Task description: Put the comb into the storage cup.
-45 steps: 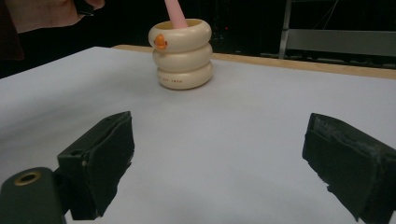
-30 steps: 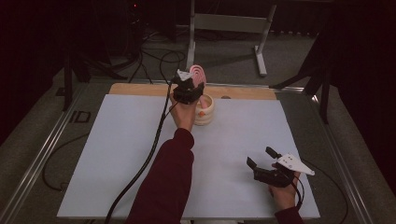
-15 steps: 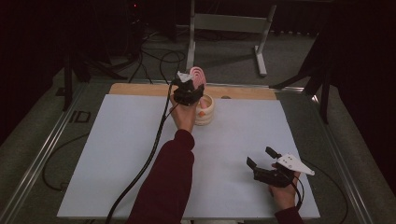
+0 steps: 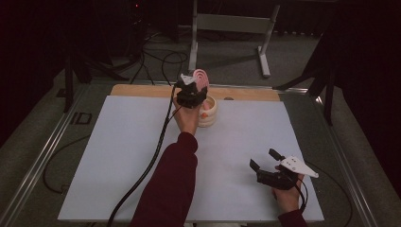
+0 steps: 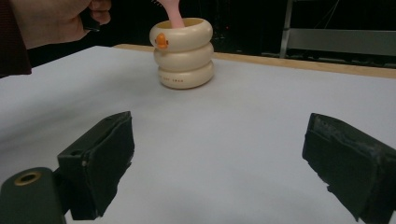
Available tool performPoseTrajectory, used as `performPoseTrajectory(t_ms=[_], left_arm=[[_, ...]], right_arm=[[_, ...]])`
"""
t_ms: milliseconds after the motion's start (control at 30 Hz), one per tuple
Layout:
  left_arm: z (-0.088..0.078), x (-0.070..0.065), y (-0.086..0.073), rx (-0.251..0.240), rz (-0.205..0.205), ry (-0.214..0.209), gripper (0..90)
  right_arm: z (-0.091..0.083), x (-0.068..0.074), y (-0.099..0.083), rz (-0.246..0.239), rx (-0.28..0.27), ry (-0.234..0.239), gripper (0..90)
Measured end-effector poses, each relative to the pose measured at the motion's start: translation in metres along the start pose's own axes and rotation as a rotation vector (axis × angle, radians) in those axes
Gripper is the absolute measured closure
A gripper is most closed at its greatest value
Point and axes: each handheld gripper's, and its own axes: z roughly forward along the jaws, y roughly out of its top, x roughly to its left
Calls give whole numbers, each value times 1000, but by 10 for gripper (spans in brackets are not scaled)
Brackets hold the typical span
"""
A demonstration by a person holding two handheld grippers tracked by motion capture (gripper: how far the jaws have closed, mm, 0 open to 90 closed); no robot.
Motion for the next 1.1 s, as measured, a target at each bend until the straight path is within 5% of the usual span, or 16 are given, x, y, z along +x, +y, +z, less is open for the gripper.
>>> performPoseTrajectory(t_ms=[1100], left_arm=[[8, -7, -10, 12, 4, 8, 641]], right_arm=[[0, 0, 0, -1, 3, 2, 89]])
